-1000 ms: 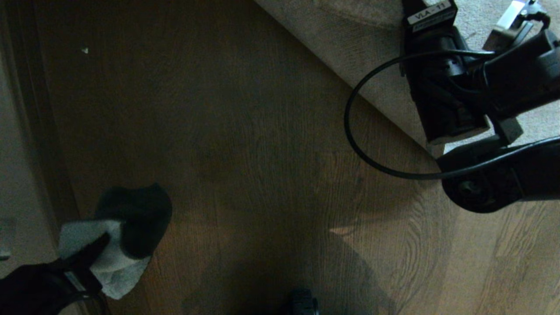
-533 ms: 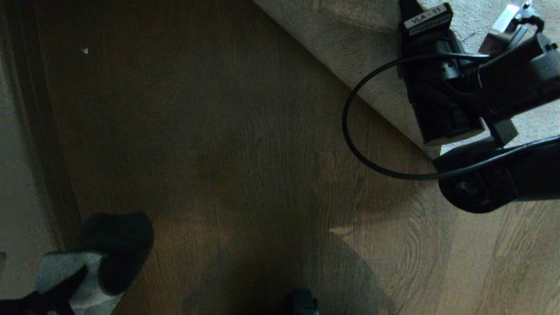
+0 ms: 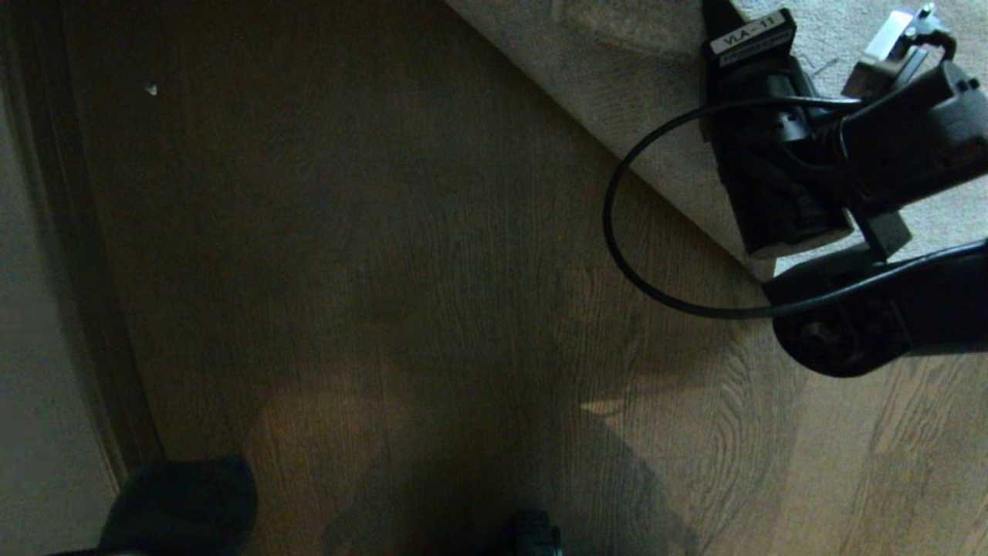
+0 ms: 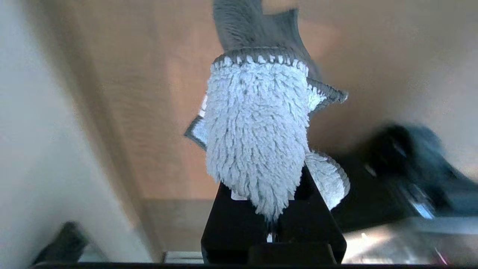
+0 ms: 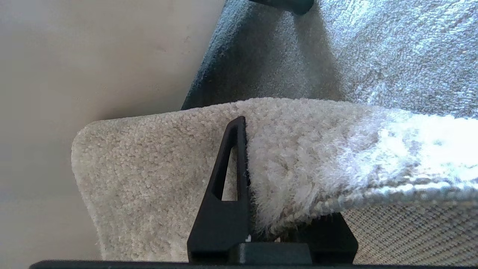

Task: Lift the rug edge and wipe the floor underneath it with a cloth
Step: Lay down the carpet

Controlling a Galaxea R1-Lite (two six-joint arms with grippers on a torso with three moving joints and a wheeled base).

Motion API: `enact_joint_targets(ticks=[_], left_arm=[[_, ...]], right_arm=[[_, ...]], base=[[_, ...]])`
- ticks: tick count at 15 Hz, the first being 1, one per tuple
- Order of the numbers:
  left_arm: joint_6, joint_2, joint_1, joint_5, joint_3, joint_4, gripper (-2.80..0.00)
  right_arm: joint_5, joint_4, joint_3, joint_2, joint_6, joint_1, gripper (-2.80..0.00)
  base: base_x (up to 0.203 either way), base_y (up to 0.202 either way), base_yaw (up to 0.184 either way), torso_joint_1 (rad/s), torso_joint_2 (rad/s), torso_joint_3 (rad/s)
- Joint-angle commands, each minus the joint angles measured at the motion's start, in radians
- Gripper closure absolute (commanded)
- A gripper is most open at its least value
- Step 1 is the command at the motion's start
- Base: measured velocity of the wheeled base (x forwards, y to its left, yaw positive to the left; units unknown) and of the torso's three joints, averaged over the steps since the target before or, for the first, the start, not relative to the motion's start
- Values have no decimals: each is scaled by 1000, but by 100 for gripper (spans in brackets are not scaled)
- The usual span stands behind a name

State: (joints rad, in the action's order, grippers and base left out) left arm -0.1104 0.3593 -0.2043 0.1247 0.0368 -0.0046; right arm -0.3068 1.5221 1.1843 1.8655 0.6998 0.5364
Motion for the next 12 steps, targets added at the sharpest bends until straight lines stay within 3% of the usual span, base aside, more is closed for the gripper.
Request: enact_joint_targets(ticks=[1, 12], left_arm=[[67, -78, 0, -105, -31, 19, 0], [70, -77, 0, -114, -37, 3, 0]], right_arm=[[-1, 48, 0, 2, 4, 1, 0], [-2, 48, -8, -14, 0, 1, 0]], base=[[0, 0, 0, 0, 0, 0], [0, 0, 0, 0, 0, 0]])
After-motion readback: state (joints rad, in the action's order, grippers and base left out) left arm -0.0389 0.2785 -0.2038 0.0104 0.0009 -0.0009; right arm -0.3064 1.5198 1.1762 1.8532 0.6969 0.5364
